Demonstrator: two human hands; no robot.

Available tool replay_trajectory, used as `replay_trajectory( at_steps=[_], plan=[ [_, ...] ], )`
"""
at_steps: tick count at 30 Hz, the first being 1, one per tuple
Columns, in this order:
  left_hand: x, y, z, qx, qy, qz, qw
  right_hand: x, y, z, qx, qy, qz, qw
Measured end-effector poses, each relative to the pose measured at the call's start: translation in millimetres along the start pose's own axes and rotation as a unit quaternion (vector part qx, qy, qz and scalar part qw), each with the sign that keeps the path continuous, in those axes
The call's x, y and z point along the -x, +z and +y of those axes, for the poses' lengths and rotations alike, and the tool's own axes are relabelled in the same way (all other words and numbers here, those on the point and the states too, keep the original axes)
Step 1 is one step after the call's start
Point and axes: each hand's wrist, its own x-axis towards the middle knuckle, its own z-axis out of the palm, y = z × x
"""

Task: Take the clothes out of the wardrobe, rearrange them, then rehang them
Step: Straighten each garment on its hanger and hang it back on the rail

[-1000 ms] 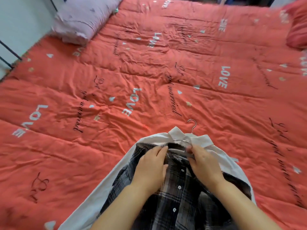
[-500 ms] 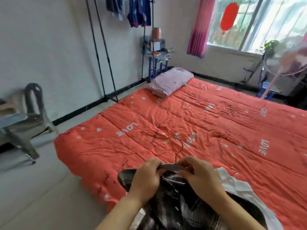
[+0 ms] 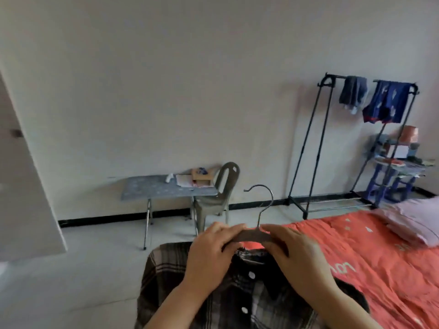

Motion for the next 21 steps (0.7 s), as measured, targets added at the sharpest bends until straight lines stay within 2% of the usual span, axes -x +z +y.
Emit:
replay_trajectory(
  at_steps=[4, 9, 15, 18, 21],
  plan=[
    [-24.9, -51.3, -67.3, -0.092, -0.039, 0.067, 0.993, -64.3, 68.9, -23.8, -0.012, -0.09, -0.009, 0.996],
    [-64.9, -109.2, -139.9, -0.183, -0.108, 0.124, 0.969, -163.6, 149.2, -66.7, -0.07, -0.214, -0.023, 0.974],
    [-98.4, -190.4, -204.4, -0.271, -0.161, 0.201, 0.927, -271.2, 227.2, -146.9, -0.13, -0.397, 0.048, 0.907],
    [-100.1, -233.4, -234.2, -0.308, -0.175, 0.226, 0.908, -307.7, 262.0, -195.3, -0.142, -0.449, 0.073, 0.879],
    [-98.8, -274.8, -266.4, -0.344, -0.179, 0.247, 0.888, -334.9, 300.1, -245.6, -0.162, -0.48, 0.062, 0.86]
  ],
)
